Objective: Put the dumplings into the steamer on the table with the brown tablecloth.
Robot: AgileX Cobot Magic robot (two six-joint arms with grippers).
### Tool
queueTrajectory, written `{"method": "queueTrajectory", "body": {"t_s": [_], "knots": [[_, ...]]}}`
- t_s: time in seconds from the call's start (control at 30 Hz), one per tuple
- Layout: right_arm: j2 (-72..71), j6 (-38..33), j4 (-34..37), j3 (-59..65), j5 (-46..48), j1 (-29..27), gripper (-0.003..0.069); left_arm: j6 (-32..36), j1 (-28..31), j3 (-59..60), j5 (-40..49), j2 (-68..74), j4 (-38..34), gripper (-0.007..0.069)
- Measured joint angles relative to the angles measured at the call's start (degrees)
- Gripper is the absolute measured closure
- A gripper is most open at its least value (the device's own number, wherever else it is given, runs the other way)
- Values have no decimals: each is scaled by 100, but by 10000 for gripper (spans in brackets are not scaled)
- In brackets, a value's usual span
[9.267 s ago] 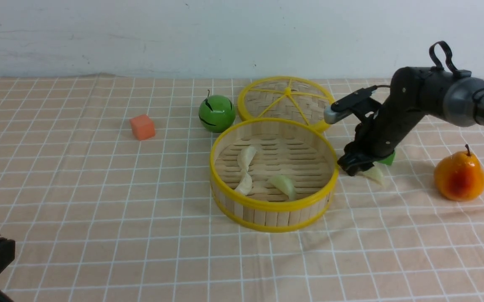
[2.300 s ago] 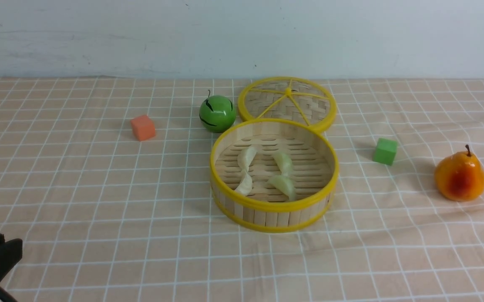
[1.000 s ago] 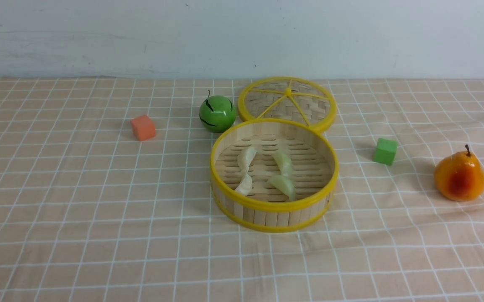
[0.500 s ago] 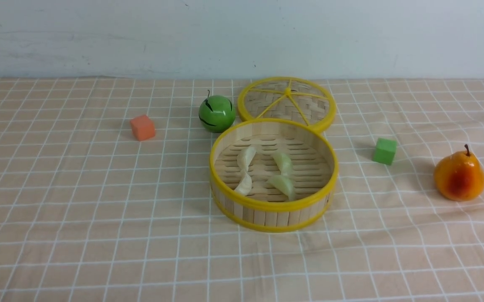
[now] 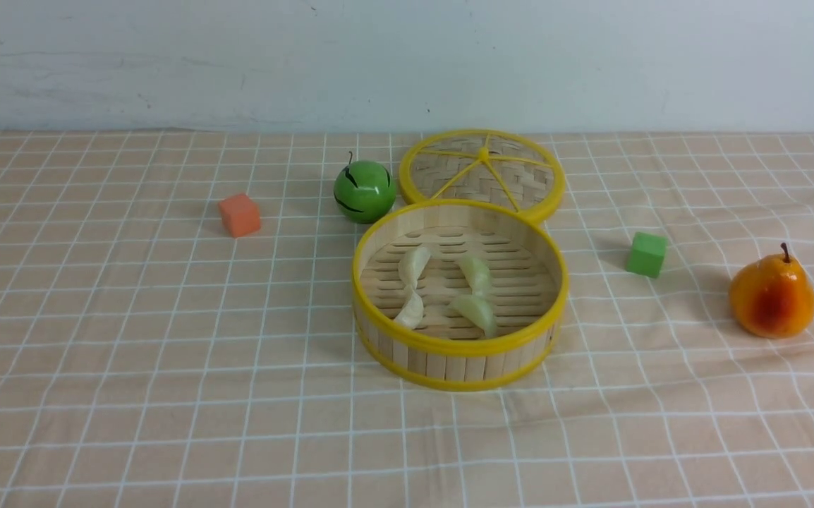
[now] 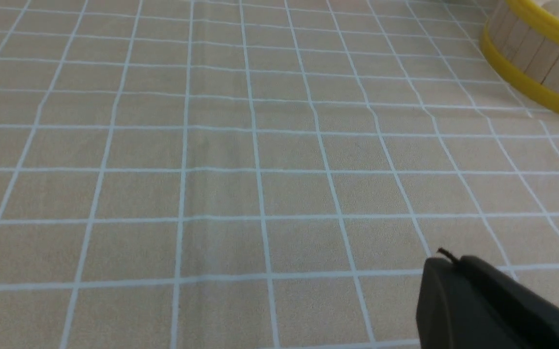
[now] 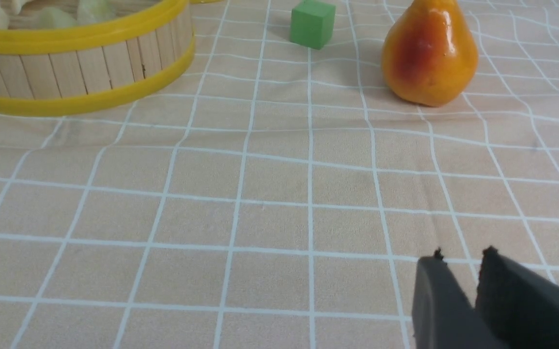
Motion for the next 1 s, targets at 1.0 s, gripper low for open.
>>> {"method": "queueTrajectory", "body": {"t_s": [1.0], "knots": [[0, 0, 0, 0, 0, 0, 486, 21, 0, 0, 13, 0, -11, 638]]}}
